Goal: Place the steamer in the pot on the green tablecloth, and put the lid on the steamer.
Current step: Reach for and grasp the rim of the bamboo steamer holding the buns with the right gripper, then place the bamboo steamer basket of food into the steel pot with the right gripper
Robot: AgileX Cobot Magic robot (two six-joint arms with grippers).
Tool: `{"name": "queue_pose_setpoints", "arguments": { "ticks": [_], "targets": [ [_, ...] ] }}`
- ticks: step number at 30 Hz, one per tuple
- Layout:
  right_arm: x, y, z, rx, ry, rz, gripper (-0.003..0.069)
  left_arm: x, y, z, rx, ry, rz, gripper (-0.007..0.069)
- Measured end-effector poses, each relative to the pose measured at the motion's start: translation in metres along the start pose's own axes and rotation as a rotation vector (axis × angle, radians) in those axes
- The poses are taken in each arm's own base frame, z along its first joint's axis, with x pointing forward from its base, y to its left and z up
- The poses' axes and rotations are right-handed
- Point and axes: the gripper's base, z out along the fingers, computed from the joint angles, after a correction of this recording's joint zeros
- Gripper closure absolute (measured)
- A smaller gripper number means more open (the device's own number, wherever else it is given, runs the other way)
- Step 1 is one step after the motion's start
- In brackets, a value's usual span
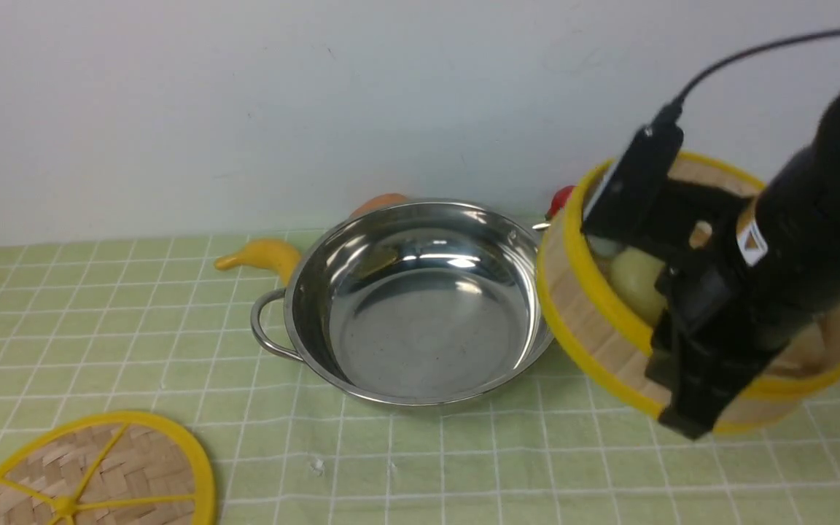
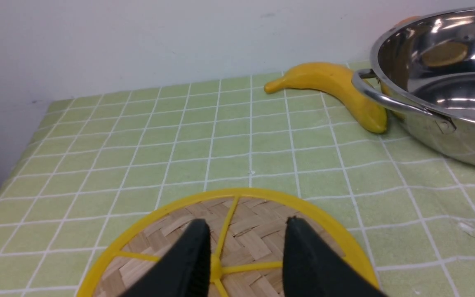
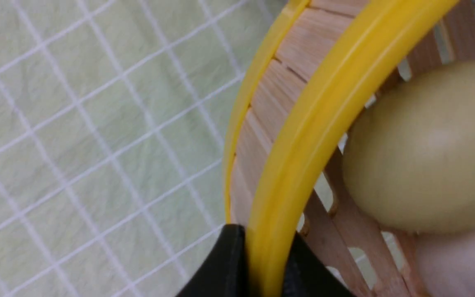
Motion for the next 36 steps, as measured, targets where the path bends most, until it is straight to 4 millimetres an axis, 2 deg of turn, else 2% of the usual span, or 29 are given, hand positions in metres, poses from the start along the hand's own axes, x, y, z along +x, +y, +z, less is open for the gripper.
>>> {"name": "queue_pose_setpoints", "arguments": {
  "ticks": [1,2,3,6,7,8,9,12,13,19,23,24,25,27,28,29,36],
  "targets": [
    [-0.014,-0.005,-0.004,0.017,-0.028,-0.020,0.0561,0.000,0.000,0.000,0.000,0.000,0.000,0.0382],
    [-0.014,-0.005,-0.002,0.016,-0.021,-0.025,0.0561,0.000,0.000,0.000,0.000,0.000,0.000,0.0382],
    [-0.031,-0.010,0.002,0.022,-0.036,-0.059,0.0561,0.000,0.000,0.000,0.000,0.000,0.000,0.0382],
    [-0.057,-0.016,0.016,0.012,-0.039,-0.127,0.0561,0.000,0.000,0.000,0.000,0.000,0.000,0.0382],
    [-0.060,-0.016,0.016,0.013,-0.046,-0.130,0.0561,0.000,0.000,0.000,0.000,0.000,0.000,0.0382],
    [-0.074,-0.016,0.032,-0.005,-0.037,-0.172,0.0561,0.000,0.000,0.000,0.000,0.000,0.000,0.0382],
    [-0.081,-0.015,0.038,-0.012,-0.034,-0.193,0.0561,0.000,0.000,0.000,0.000,0.000,0.000,0.0382],
    [-0.103,-0.004,0.059,-0.032,-0.034,-0.279,0.0561,0.000,0.000,0.000,0.000,0.000,0.000,0.0382],
    [-0.103,-0.004,0.062,-0.034,-0.028,-0.284,0.0561,0.000,0.000,0.000,0.000,0.000,0.000,0.0382],
    [-0.142,0.027,0.100,-0.018,-0.037,-0.485,0.0561,0.000,0.000,0.000,0.000,0.000,0.000,0.0382],
    [-0.151,0.034,0.122,0.007,-0.017,-0.526,0.0561,0.000,0.000,0.000,0.000,0.000,0.000,0.0382],
    [-0.151,0.035,0.135,0.014,0.010,-0.539,0.0561,0.000,0.000,0.000,0.000,0.000,0.000,0.0382],
    [-0.151,0.035,0.137,0.014,0.016,-0.539,0.0561,0.000,0.000,0.000,0.000,0.000,0.000,0.0382],
    [-0.148,0.034,0.157,0.024,0.078,-0.544,0.0561,0.000,0.000,0.000,0.000,0.000,0.000,0.0382],
    [-0.148,0.034,0.157,0.025,0.079,-0.543,0.0561,0.000,0.000,0.000,0.000,0.000,0.000,0.0382],
    [-0.145,0.033,0.167,0.019,0.109,-0.533,0.0561,0.000,0.000,0.000,0.000,0.000,0.000,0.0382],
    [-0.143,0.036,0.182,-0.003,0.131,-0.531,0.0561,0.000,0.000,0.000,0.000,0.000,0.000,0.0382]
  ]
}}
